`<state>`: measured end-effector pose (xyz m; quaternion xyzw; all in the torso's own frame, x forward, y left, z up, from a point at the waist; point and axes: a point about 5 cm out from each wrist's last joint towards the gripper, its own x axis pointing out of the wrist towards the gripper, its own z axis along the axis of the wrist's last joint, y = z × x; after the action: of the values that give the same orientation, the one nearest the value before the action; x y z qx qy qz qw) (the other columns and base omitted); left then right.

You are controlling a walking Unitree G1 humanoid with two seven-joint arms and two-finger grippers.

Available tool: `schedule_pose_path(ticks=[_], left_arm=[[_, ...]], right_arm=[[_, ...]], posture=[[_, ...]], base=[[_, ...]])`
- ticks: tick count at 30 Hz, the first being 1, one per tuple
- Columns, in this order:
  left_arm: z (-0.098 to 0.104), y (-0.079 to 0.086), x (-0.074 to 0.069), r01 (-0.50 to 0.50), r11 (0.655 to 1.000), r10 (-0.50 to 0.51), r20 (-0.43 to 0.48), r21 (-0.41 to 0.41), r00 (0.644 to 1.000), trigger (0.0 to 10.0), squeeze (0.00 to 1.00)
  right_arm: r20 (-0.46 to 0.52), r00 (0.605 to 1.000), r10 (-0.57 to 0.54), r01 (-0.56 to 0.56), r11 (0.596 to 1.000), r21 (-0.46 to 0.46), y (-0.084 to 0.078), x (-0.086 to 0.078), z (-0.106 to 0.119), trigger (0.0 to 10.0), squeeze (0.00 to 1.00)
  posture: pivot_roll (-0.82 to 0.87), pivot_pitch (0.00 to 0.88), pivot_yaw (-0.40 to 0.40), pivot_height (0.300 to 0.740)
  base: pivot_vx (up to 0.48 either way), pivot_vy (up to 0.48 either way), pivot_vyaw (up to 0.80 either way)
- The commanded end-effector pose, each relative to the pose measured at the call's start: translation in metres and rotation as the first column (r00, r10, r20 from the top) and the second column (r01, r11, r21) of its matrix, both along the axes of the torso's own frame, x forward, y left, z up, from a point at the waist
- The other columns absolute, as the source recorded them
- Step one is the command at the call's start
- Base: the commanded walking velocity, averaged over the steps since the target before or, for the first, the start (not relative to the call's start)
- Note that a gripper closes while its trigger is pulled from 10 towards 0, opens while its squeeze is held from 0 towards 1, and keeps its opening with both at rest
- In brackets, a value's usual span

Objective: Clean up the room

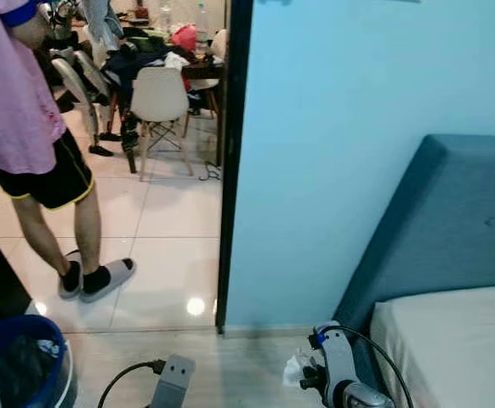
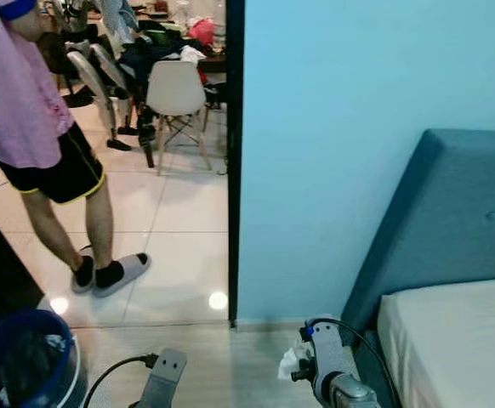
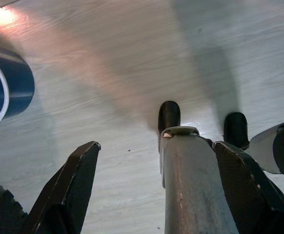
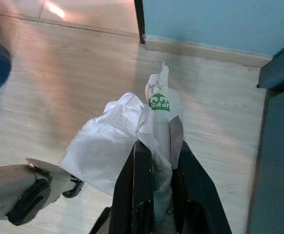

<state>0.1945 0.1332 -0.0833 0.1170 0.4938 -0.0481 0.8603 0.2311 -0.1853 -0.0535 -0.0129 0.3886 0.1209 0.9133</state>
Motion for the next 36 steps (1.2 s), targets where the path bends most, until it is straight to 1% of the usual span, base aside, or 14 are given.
schedule_pose_path(ticks=[1,3,5,7,8,9,10,11,13,14,15,20,25,36], left_arm=[[-0.001,0.0,-0.001,0.012,1.0,-0.012,-0.006,0.005,1.0,10.0,0.0],[-0.001,-0.001,-0.001,0.015,1.0,-0.015,-0.006,0.004,1.0,10.0,0.0],[-0.001,-0.001,-0.001,0.018,1.0,-0.018,-0.007,0.003,1.0,10.0,0.0],[-0.001,-0.002,-0.002,0.021,1.0,-0.021,-0.008,0.002,1.0,10.0,0.0],[-0.001,-0.002,-0.002,0.021,1.0,-0.021,-0.008,0.002,1.0,10.0,0.0],[-0.001,-0.002,-0.002,0.023,1.0,-0.023,-0.008,0.002,1.0,10.0,0.0],[-0.001,-0.002,-0.002,0.025,1.0,-0.025,-0.009,0.002,1.0,10.0,0.0],[-0.001,-0.002,-0.002,0.025,1.0,-0.025,-0.009,0.002,1.0,10.0,0.0],[-0.001,-0.003,-0.002,0.028,1.0,-0.028,-0.009,0.003,1.0,10.0,0.0],[-0.001,-0.003,-0.002,0.028,1.0,-0.028,-0.009,0.003,1.0,10.0,0.0],[-0.001,-0.003,-0.002,0.033,0.999,-0.033,-0.01,0.004,0.999,10.0,0.0],[-0.001,-0.003,-0.002,0.037,0.999,-0.037,-0.009,0.005,0.999,10.0,0.0],[-0.001,-0.003,-0.002,0.048,0.999,-0.048,-0.01,0.009,0.999,10.0,0.0],[-0.001,-0.003,-0.003,0.054,0.999,-0.054,-0.012,0.005,0.998,10.0,0.0]], right_arm=[[-0.026,1.0,-0.015,0.014,1.0,-0.025,-0.004,-0.005,-0.004,10.0,0.0],[-0.055,0.998,-0.042,0.039,0.998,-0.048,-0.01,-0.014,-0.009,10.0,0.0],[-0.069,0.996,-0.049,0.044,0.997,-0.063,-0.013,-0.019,-0.011,10.0,0.0],[-0.087,0.99,-0.107,0.101,0.992,-0.079,-0.022,-0.028,-0.015,10.0,0.0],[-0.087,0.99,-0.107,0.101,0.992,-0.079,-0.022,-0.028,-0.015,10.0,0.0],[-0.102,0.987,-0.125,0.116,0.989,-0.087,-0.025,-0.033,-0.017,10.0,0.0],[-0.112,0.986,-0.127,0.118,0.99,-0.081,-0.027,-0.036,-0.019,10.0,0.0],[-0.112,0.986,-0.127,0.118,0.99,-0.081,-0.027,-0.036,-0.019,10.0,0.0],[-0.144,0.984,-0.108,0.095,0.991,-0.095,-0.03,-0.044,-0.023,10.0,0.0],[-0.144,0.984,-0.108,0.095,0.991,-0.095,-0.03,-0.044,-0.023,10.0,0.0],[-0.168,0.98,-0.106,0.089,0.99,-0.105,-0.032,-0.053,-0.026,10.0,0.0],[-0.178,0.978,-0.106,0.088,0.99,-0.107,-0.032,-0.056,-0.028,10.0,0.0],[-0.197,0.975,-0.101,0.079,0.99,-0.115,-0.031,-0.063,-0.031,10.0,0.0],[-0.185,0.977,-0.106,0.087,0.99,-0.111,-0.03,-0.06,-0.03,10.0,0.0]], posture=[[0.02,0.0,-0.101,0.74],[0.01,0.0,-0.1,0.74],[0.01,0.0,-0.101,0.74],[0.01,0.0,-0.102,0.74],[0.01,0.0,-0.102,0.74],[0.01,0.0,-0.103,0.74],[0.01,0.0,-0.103,0.74],[0.01,0.0,-0.103,0.74],[0.01,0.0,-0.102,0.74],[0.01,0.0,-0.102,0.74],[0.01,0.0,-0.102,0.74],[0.01,0.0,-0.102,0.74],[0.01,0.0,-0.096,0.74],[0.01,0.0,-0.092,0.74]], base=[[0.0,0.0,0.53],[0.0,0.0,0.43],[0.0,0.0,0.22],[0.0,0.0,0.0],[0.0,0.0,0.0],[0.0,0.0,0.0],[0.0,0.0,0.0],[0.0,0.0,0.0],[0.0,0.0,0.0],[0.0,0.0,0.0],[0.0,0.0,0.74],[0.0,0.0,0.74],[0.0,0.0,0.73],[0.0,0.0,0.73]])
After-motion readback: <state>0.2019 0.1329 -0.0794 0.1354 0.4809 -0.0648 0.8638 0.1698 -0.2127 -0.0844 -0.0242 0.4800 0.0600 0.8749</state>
